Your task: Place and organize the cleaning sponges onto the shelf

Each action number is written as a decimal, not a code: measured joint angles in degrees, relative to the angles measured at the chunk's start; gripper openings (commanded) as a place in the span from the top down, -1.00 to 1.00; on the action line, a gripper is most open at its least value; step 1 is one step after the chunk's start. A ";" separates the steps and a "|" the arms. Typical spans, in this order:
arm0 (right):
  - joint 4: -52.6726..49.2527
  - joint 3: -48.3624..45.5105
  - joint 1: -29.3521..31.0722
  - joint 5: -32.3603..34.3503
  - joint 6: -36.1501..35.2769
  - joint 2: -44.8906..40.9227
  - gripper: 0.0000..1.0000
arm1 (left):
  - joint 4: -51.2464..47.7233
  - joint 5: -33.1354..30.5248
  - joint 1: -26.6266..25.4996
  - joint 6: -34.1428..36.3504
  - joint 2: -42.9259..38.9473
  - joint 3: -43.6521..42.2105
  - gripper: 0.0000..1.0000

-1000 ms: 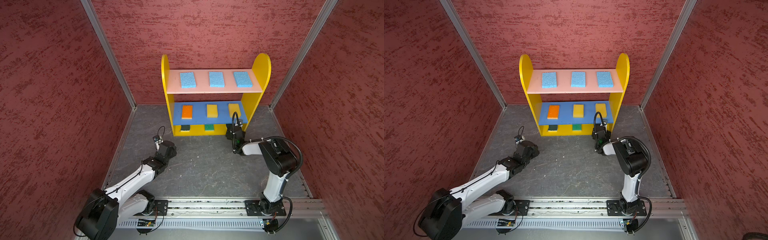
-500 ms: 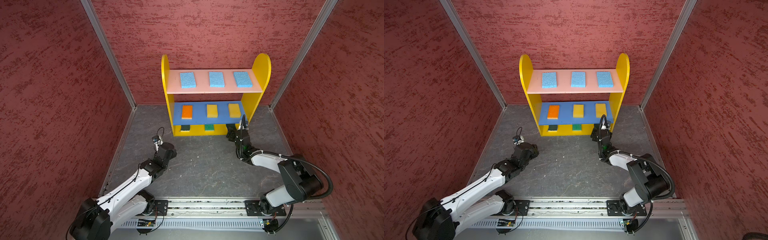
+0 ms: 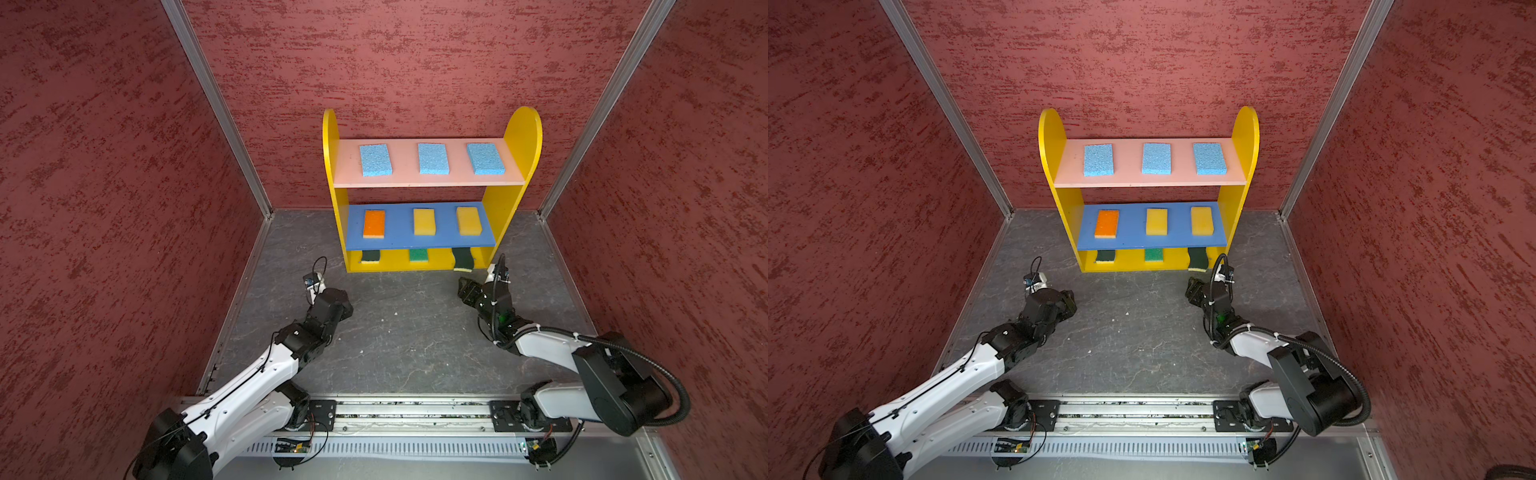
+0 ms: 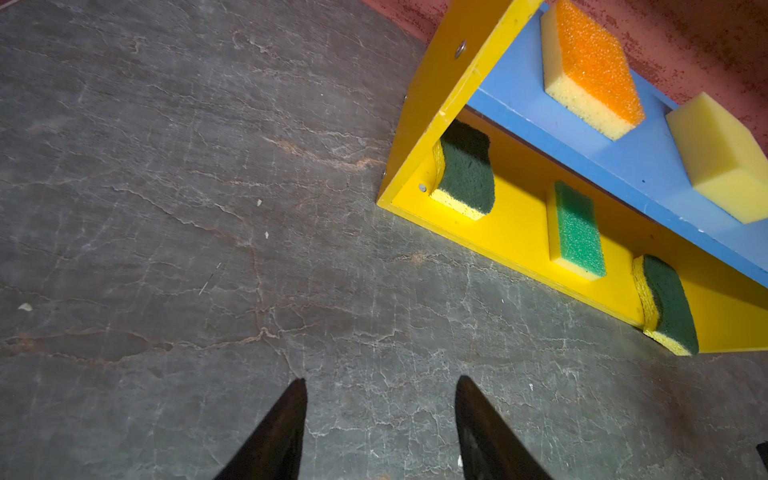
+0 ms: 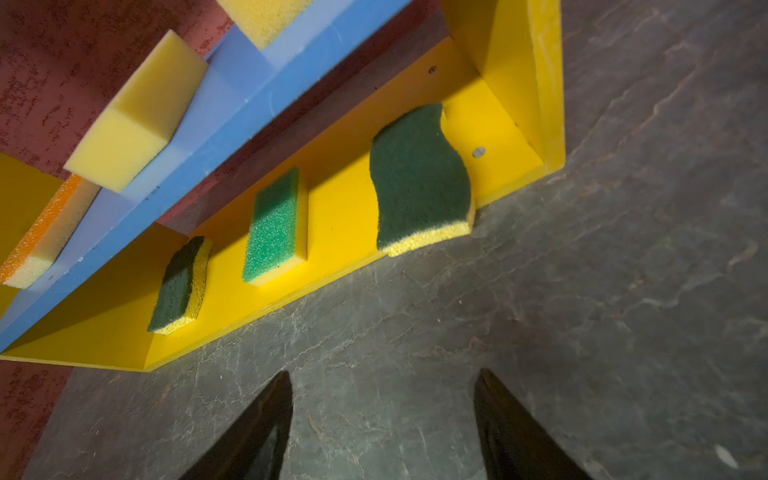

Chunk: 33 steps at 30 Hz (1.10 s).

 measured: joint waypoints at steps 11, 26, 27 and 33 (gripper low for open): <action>17.05 -5.16 0.00 -5.90 7.17 10.54 0.38 | -4.98 -0.22 -0.79 -1.99 -3.74 0.09 -0.15; 52.28 -6.91 -1.90 -12.00 19.61 34.88 1.00 | -8.90 -1.14 -0.61 -3.72 -5.60 -0.20 -0.15; 53.07 -7.13 -2.16 -12.00 20.24 35.19 1.00 | -8.85 -1.09 -0.39 -3.78 -5.40 -0.33 -0.15; 54.80 -7.93 -3.78 -11.43 23.87 35.74 1.00 | -7.72 0.39 1.86 -4.07 -3.19 -1.62 -0.15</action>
